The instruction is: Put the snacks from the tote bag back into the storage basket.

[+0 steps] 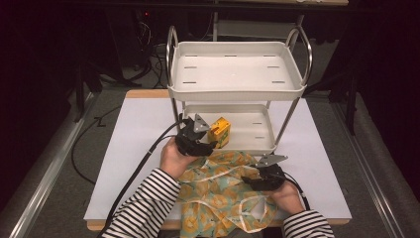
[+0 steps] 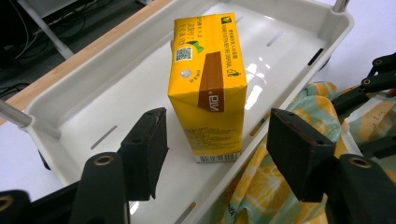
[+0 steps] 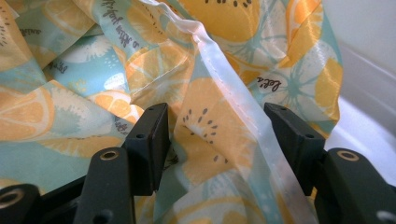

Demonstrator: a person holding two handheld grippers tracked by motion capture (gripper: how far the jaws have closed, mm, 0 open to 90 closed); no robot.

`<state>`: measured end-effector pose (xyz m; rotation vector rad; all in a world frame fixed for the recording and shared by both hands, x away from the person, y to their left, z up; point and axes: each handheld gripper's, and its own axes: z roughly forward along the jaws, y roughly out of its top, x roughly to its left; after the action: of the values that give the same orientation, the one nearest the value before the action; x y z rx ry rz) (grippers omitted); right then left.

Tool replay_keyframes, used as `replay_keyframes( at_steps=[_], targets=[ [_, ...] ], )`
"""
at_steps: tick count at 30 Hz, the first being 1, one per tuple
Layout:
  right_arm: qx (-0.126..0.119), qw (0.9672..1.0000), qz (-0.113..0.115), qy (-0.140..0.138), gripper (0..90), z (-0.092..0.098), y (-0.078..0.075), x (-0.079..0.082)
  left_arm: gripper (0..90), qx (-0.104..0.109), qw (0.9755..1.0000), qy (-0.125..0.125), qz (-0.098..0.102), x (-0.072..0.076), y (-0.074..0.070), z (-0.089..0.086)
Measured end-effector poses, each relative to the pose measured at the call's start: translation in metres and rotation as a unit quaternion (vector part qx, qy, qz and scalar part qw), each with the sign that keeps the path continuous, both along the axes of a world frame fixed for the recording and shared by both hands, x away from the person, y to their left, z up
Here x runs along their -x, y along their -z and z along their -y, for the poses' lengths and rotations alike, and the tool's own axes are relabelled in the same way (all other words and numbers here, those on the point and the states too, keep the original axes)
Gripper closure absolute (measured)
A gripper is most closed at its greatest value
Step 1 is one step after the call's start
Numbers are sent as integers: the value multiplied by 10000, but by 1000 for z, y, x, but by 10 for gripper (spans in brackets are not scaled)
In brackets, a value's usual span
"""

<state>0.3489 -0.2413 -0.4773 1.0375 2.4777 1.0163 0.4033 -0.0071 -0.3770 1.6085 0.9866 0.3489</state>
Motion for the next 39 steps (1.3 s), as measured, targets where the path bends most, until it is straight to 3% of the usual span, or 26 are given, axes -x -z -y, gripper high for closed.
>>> replay_keyframes(
  at_steps=[1, 4, 17, 22, 28, 33, 39],
  targets=[
    [6, 10000, 3, -1, 432, 0, 0, 0, 388, -55, 10000, 29, 1, 0, 0, -2],
    [7, 10000, 1, -1, 432, 0, 0, 0, 388, 69, 10000, 12, -14, 2, -2, -4],
    [1, 10000, -8, 1, 429, 0, 0, 0, 387, 187, 9998, -12, -33, 10, -5, -16],
    [14, 10000, -23, 0, 428, 0, 0, 0, 387, 100, 9999, 42, -35, 11, -6, -22],
    [2, 10000, -14, -4, 428, 0, 0, 0, 387, 236, 9997, -19, -71, 13, -7, -28],
    [32, 10000, -19, 7, 428, -1, -1, 0, 386, 158, 9998, 9, -120, 14, -4, -32],
    [21, 10000, -32, 15, 427, -1, -1, 0, 387, 250, 9996, -43, -152, 16, -3, -37]
  ],
)
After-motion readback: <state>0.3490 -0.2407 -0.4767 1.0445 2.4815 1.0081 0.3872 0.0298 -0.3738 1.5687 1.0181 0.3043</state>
